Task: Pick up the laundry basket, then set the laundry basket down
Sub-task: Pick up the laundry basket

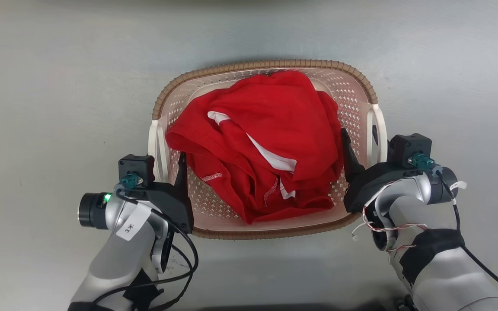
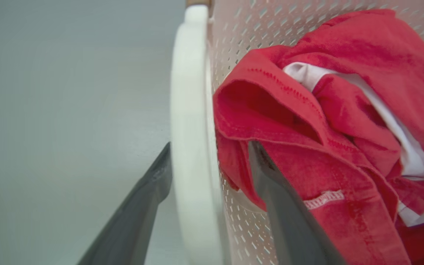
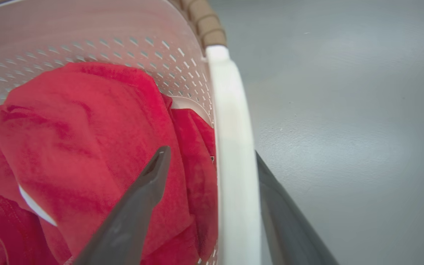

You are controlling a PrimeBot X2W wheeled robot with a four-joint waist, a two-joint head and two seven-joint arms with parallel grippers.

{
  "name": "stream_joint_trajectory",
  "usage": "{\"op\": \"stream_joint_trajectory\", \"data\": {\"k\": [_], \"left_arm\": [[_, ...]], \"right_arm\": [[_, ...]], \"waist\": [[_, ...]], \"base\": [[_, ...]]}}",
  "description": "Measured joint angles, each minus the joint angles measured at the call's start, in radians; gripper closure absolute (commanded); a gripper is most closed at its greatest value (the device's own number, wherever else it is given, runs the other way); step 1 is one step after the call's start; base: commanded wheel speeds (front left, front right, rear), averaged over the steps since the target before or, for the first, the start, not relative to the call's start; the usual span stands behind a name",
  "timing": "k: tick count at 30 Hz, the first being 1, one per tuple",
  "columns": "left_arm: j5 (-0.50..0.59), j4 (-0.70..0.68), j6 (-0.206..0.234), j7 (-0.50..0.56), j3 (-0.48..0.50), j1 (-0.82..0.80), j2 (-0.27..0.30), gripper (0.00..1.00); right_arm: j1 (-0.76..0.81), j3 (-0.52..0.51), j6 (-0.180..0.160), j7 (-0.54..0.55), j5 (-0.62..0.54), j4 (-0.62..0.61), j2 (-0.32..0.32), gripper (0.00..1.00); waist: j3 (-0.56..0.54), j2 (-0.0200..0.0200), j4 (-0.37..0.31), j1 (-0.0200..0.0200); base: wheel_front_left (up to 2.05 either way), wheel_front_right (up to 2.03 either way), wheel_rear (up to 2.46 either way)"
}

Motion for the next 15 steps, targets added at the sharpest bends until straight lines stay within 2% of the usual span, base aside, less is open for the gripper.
{"op": "stream_joint_trajectory", "data": {"k": [4, 6, 9, 10, 11, 12, 13, 14, 15], "left_arm": [[-0.015, 0.001, 0.007, 0.000, -0.021, -0.008, 0.000, 0.00], [-0.021, 0.003, 0.007, 0.000, -0.035, -0.010, 0.000, 0.00], [-0.042, 0.013, 0.007, 0.000, -0.049, -0.020, 0.000, 0.00], [-0.046, 0.018, 0.008, 0.004, -0.053, -0.026, 0.000, 0.00], [-0.051, 0.021, 0.009, 0.004, -0.058, -0.028, 0.000, 0.27], [-0.053, 0.025, 0.013, 0.005, -0.068, -0.028, 0.000, 0.65], [-0.053, 0.030, 0.015, 0.010, -0.077, -0.028, 0.000, 1.00], [-0.053, 0.033, 0.016, 0.013, -0.085, -0.028, 0.000, 1.00], [-0.054, 0.039, 0.021, 0.013, -0.087, -0.028, 0.004, 1.00]], "right_arm": [[-0.004, 0.018, -0.005, 0.000, 0.021, 0.008, 0.000, 0.00], [-0.011, 0.028, -0.007, 0.000, 0.036, 0.013, 0.000, 0.07], [-0.025, 0.038, -0.013, 0.000, 0.047, 0.021, 0.000, 0.35], [-0.025, 0.041, -0.015, 0.000, 0.052, 0.026, 0.000, 0.49], [-0.025, 0.046, -0.018, 0.000, 0.055, 0.031, -0.001, 0.58], [-0.025, 0.054, -0.022, 0.000, 0.058, 0.035, -0.002, 0.66], [-0.025, 0.064, -0.023, 0.000, 0.058, 0.038, -0.004, 0.80], [-0.025, 0.073, -0.028, 0.000, 0.058, 0.040, -0.004, 1.00], [-0.024, 0.078, -0.032, 0.000, 0.063, 0.041, -0.005, 1.00]], "waist": [[0.003, 0.0000, 0.001, 0.0000], [0.004, 0.0000, 0.001, 0.0000], [0.004, 0.0000, 0.002, 0.0000], [0.004, 0.0000, 0.002, 0.0000], [0.003, 0.0000, 0.002, 0.0000], [0.003, 0.0000, 0.002, 0.0000], [0.003, 0.0000, 0.002, 0.0000], [0.002, 0.0000, 0.002, 0.0000], [0.001, 0.0000, 0.002, 0.0000]], "base": [[0.00, 0.00, 0.00], [0.00, 0.00, 0.00], [0.00, 0.00, 0.00], [0.00, 0.00, 0.00], [0.00, 0.00, 0.00], [0.00, 0.00, 0.00], [0.00, 0.00, 0.00], [0.00, 0.00, 0.00], [0.00, 0.00, 0.00]]}}
